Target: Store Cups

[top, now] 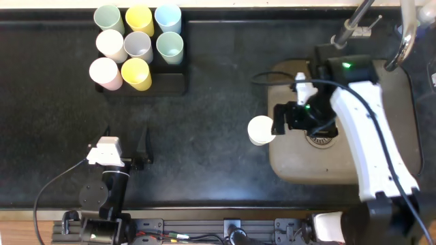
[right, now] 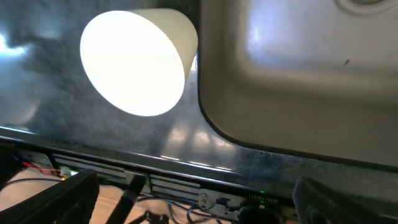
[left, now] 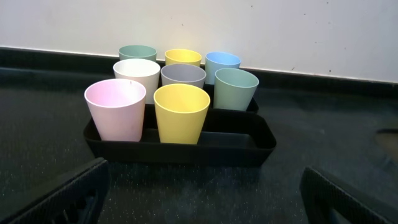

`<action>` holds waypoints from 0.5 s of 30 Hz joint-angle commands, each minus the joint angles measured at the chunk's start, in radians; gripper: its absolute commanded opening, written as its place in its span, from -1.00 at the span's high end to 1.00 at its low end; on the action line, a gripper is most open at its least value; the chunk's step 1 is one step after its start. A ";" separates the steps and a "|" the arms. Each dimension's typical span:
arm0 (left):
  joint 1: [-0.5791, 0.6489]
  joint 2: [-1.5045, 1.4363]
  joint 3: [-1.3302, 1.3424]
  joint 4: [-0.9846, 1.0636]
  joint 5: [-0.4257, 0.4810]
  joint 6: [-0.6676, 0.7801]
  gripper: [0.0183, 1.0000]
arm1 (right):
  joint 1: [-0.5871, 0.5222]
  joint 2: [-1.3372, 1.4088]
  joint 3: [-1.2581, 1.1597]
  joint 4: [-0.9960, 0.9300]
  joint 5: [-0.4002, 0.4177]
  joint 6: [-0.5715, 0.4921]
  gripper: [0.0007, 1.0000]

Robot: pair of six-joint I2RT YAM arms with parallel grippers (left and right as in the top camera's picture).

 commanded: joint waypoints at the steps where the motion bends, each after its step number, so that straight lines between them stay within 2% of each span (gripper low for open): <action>1: 0.009 -0.010 -0.001 -0.005 -0.001 0.018 -1.00 | 0.021 0.049 0.035 0.015 0.052 0.042 -0.99; 5: 0.009 -0.010 -0.001 -0.005 -0.001 0.018 -1.00 | 0.041 0.109 0.035 0.024 0.116 0.047 -0.99; 15: 0.009 -0.010 -0.001 -0.005 -0.001 0.018 -1.00 | 0.094 0.195 0.035 0.116 0.125 0.043 -1.00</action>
